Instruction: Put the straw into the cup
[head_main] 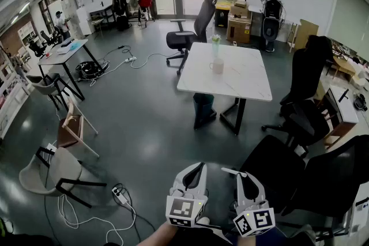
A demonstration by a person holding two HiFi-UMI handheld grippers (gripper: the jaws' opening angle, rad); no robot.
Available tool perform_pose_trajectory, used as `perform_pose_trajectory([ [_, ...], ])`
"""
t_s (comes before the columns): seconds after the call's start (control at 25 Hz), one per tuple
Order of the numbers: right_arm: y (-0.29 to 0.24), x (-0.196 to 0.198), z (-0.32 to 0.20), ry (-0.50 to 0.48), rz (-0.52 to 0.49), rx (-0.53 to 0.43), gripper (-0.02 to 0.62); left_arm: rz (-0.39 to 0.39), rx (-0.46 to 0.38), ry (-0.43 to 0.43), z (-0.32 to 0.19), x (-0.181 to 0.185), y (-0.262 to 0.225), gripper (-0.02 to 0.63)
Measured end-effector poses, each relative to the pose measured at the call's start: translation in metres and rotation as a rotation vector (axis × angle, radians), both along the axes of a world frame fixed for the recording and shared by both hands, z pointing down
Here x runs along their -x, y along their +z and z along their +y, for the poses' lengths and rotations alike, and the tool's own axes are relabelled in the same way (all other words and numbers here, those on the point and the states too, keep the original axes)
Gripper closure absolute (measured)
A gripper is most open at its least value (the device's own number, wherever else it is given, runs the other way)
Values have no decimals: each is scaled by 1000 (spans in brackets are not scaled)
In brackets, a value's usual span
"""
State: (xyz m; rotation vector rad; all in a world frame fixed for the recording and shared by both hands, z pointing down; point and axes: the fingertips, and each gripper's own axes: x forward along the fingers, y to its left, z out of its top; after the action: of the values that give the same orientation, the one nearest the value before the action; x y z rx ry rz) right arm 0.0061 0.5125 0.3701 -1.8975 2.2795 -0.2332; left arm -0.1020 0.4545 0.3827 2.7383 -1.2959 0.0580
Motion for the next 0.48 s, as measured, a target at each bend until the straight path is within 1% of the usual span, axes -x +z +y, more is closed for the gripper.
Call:
perform_pose_trajectory([
  [0.24,6,-10,-9,22,-45,2,548,-14,3,-8,-8,-6,8,604],
  [0.48,15,-20,-22,17,-55,19,548,-37,24,-22,-21,-11,12,604],
])
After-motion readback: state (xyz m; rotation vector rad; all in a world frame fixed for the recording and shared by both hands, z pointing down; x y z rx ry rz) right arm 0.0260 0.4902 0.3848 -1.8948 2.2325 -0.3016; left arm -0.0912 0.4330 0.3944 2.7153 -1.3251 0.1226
